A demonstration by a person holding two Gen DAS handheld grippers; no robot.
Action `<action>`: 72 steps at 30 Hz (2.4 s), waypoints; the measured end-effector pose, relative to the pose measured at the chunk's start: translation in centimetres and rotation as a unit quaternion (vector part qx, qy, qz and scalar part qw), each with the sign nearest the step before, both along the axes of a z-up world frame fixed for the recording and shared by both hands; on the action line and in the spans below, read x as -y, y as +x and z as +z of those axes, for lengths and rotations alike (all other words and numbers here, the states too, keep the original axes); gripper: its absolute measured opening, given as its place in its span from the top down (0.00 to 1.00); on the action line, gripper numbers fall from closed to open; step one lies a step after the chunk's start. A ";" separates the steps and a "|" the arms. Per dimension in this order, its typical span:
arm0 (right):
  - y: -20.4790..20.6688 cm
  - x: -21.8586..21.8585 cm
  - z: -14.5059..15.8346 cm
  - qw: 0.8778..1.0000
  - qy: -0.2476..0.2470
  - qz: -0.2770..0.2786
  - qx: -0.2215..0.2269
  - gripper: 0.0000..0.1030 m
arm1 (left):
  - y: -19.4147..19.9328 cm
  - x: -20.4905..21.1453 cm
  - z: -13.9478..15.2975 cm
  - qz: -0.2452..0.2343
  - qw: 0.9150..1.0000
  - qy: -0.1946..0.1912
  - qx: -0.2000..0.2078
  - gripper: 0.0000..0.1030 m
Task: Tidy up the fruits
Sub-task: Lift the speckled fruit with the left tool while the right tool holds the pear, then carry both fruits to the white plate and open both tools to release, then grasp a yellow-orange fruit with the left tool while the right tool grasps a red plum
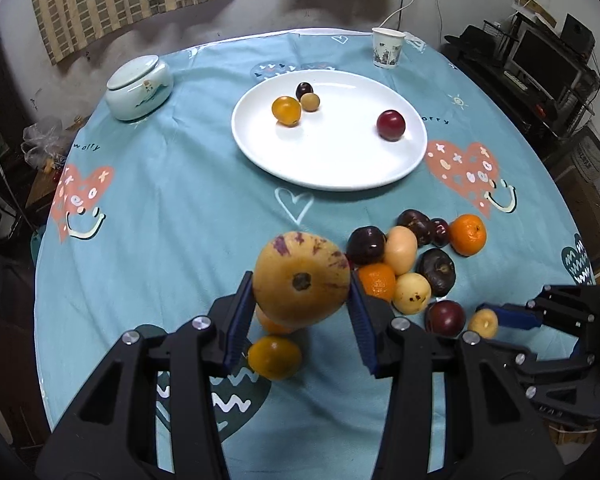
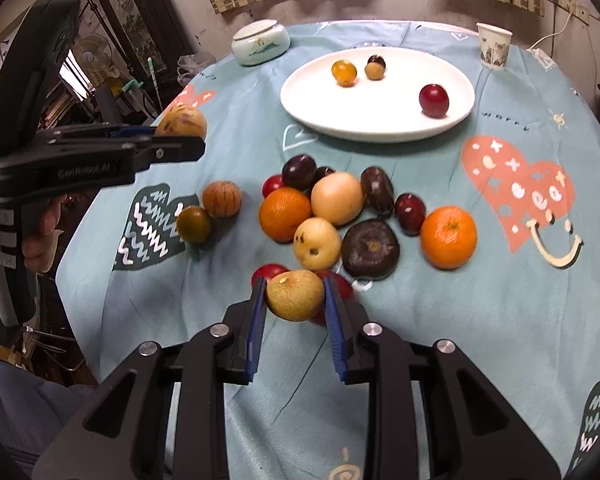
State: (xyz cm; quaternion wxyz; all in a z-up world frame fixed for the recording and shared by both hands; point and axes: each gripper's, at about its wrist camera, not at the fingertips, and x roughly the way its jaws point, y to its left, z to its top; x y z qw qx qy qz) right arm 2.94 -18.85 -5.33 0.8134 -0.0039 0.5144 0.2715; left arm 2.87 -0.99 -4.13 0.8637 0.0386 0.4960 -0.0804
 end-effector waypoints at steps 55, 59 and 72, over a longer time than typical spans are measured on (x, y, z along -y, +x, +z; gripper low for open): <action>17.2 0.8 5.6 0.988 -0.047 -0.054 0.136 0.27 | 14.0 -3.1 2.1 0.049 0.998 -0.039 0.016 0.46; 12.0 2.5 8.4 0.988 -0.014 -0.047 0.149 0.27 | 10.1 -4.6 4.5 0.041 0.997 -0.030 0.051 0.40; -2.8 0.1 -0.5 0.998 -0.052 -0.016 0.027 0.27 | -3.9 -3.7 -5.2 -0.033 0.998 -0.003 -0.052 0.39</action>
